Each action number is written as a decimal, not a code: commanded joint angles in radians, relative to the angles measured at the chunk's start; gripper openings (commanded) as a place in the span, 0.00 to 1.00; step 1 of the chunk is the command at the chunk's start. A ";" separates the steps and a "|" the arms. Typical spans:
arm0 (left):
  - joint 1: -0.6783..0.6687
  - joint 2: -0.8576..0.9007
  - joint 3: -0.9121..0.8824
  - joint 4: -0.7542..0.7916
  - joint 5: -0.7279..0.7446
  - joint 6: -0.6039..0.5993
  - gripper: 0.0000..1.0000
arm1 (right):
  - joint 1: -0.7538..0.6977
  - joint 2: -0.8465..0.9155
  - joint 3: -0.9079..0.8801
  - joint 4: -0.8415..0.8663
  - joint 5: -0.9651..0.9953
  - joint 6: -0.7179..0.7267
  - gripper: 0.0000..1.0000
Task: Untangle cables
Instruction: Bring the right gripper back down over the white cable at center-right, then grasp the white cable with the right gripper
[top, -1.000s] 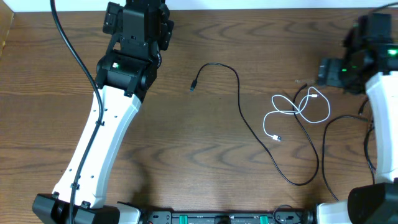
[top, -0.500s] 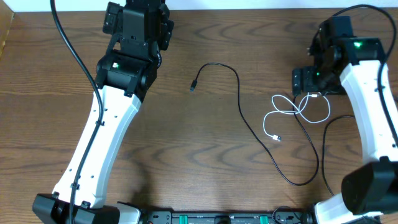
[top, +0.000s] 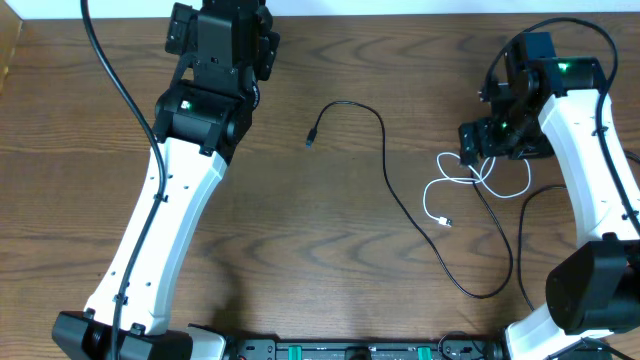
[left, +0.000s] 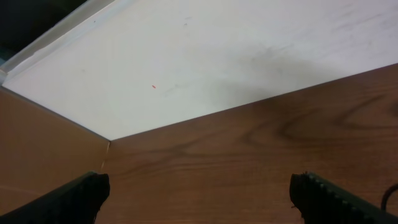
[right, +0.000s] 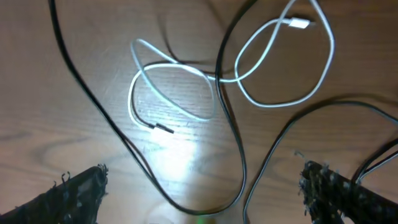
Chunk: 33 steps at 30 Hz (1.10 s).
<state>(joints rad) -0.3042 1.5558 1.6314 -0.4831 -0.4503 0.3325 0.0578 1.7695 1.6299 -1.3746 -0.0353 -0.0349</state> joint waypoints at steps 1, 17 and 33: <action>-0.001 -0.023 0.009 0.002 -0.002 -0.017 0.98 | 0.006 0.006 0.007 -0.010 -0.028 -0.042 0.98; -0.001 -0.023 0.009 0.005 -0.002 -0.017 0.98 | 0.002 0.071 -0.082 0.062 -0.073 -0.056 0.94; -0.001 -0.023 0.009 0.010 -0.002 -0.017 0.98 | 0.005 0.170 -0.087 0.051 -0.084 -0.048 0.86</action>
<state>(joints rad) -0.3042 1.5558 1.6314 -0.4747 -0.4503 0.3325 0.0574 1.9244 1.5528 -1.3235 -0.1078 -0.0814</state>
